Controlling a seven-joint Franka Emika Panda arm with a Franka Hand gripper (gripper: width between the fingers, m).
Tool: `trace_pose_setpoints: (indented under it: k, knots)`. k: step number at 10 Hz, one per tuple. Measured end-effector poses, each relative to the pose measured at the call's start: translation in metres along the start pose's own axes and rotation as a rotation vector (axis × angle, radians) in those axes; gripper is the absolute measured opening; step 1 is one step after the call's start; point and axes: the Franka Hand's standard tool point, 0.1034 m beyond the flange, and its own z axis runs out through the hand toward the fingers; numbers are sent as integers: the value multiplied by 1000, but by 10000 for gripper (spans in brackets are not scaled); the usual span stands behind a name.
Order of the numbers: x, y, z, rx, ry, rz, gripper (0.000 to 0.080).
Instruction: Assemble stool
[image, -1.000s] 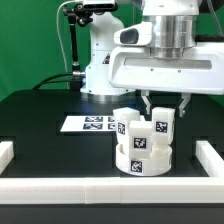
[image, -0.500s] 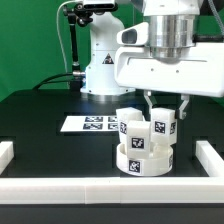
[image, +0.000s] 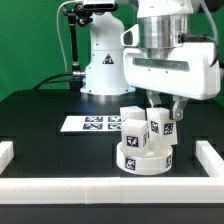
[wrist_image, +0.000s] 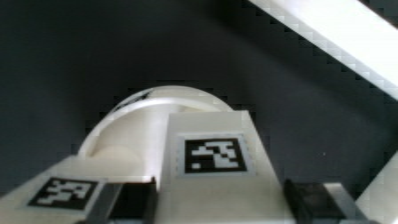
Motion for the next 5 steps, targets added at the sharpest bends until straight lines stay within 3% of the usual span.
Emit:
trace_pose_setpoints:
  k: [5]
  knots:
    - [-8,-4,1,5,-9,197,340]
